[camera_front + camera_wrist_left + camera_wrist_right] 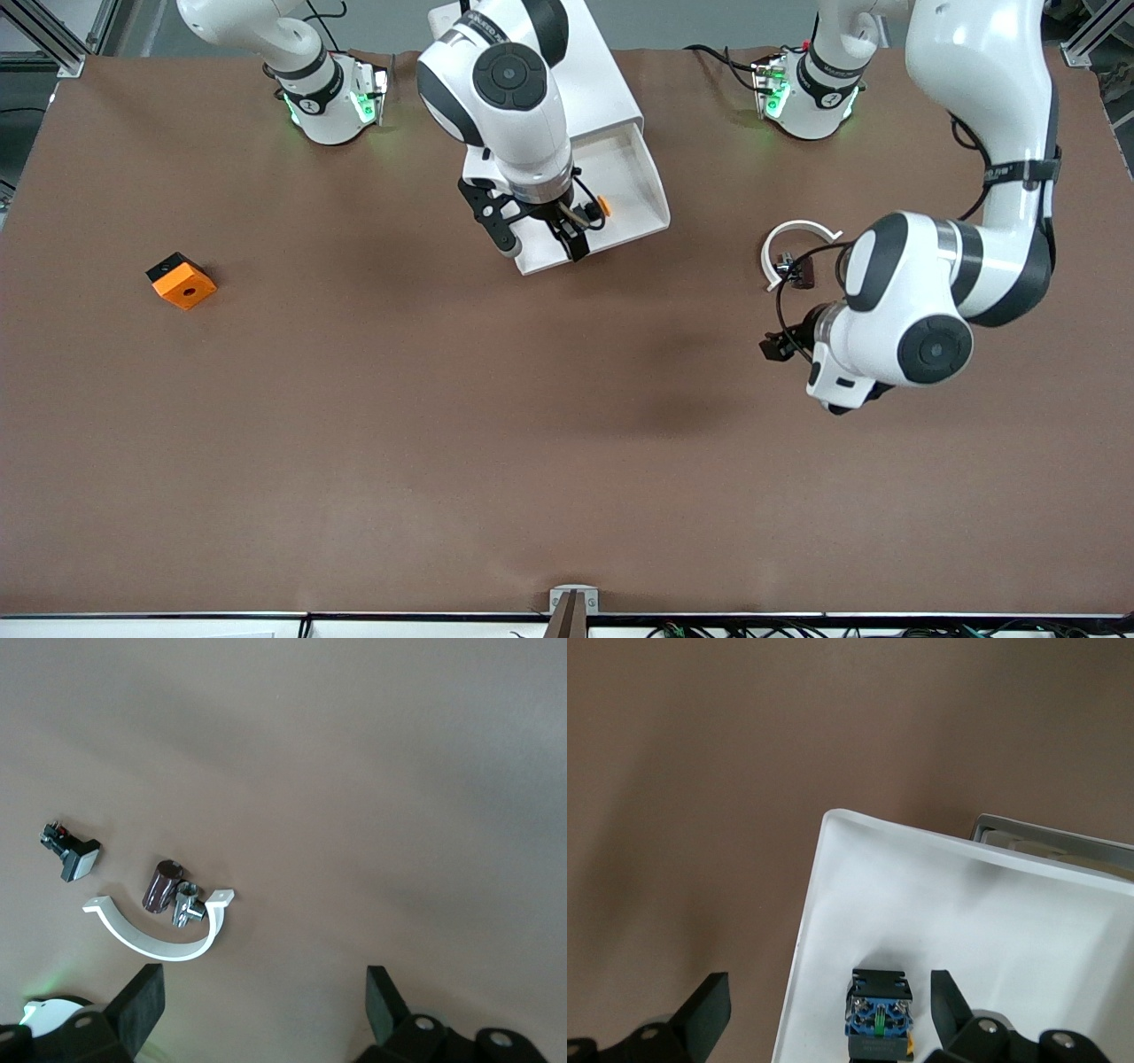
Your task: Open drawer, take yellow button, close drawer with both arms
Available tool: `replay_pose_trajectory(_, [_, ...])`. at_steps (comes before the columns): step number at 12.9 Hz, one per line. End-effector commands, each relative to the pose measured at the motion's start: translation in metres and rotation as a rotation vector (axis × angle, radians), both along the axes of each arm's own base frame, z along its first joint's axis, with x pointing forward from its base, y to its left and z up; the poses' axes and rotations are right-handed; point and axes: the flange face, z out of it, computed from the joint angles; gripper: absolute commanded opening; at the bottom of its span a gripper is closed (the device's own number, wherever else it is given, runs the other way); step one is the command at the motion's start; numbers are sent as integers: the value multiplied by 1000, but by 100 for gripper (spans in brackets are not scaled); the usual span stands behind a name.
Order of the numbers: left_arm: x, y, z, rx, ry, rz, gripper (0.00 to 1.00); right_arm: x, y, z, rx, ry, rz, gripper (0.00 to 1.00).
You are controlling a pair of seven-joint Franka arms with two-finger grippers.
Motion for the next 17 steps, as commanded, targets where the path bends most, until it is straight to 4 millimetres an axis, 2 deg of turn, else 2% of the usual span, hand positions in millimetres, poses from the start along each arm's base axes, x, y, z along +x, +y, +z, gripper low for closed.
replay_pose_trajectory(1, [-42,8,11,-3,-30,-33,100,-6,14,-1,-4,-7,3,100])
replay_pose_trajectory(5, [-52,-33,11,-3,-68,-115,100,-15,24,-15,-13,14,19,100])
replay_pose_trajectory(7, [-58,-36,15,-4,-69,-122,100,-23,33,-32,-34,25,39,100])
replay_pose_trajectory(10, [-65,-43,10,14,-55,-90,100,-26,36,-34,-35,30,49,100])
replay_pose_trajectory(11, [-67,-48,8,20,-53,-83,100,-26,36,-34,-32,33,49,93])
replay_pose_trajectory(12, [-67,-49,9,21,-56,-80,100,-26,36,-34,-32,33,51,77])
replay_pose_trajectory(15, [-68,-50,8,30,-49,-63,100,-31,40,-33,-31,30,66,47])
replay_pose_trajectory(17, [-69,-50,3,37,-42,-52,100,-33,41,-33,-32,29,73,35])
